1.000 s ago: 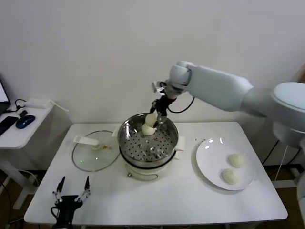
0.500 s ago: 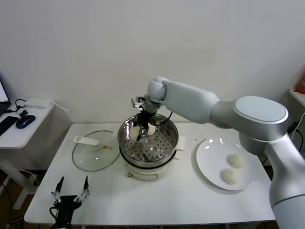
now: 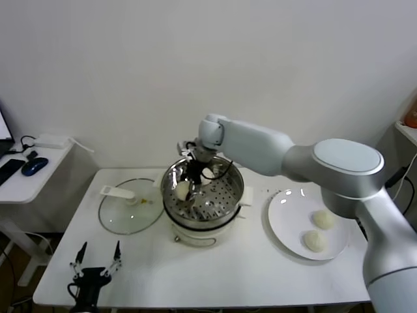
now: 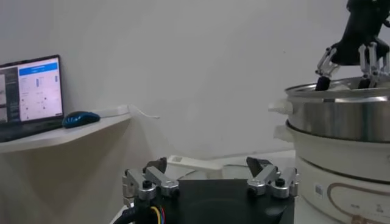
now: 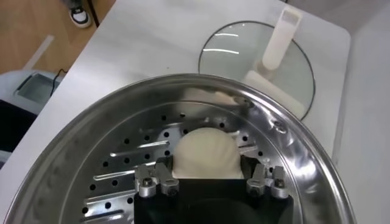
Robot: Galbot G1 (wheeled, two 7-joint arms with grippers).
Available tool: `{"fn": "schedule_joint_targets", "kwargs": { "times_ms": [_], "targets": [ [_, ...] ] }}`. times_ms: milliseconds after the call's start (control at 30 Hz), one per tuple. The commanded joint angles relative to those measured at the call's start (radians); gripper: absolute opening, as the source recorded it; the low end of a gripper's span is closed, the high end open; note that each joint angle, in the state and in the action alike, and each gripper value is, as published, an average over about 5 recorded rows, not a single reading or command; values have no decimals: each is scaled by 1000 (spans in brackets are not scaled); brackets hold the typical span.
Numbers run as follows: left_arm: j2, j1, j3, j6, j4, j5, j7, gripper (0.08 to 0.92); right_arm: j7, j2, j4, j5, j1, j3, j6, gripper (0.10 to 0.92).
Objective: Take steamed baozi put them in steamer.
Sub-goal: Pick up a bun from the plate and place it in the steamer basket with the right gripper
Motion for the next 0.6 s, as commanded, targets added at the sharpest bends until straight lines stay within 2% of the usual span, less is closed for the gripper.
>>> {"fn": "schedule_joint_targets", "kwargs": {
  "times_ms": [33, 600],
  "targets": [
    [0, 0, 0, 0, 1, 0, 0, 823, 1, 8, -4, -12, -12, 2, 1, 709],
    [0, 0, 0, -2, 8, -1, -1, 823, 1, 19, -20, -33, -28, 14, 7, 716]
  ]
}}
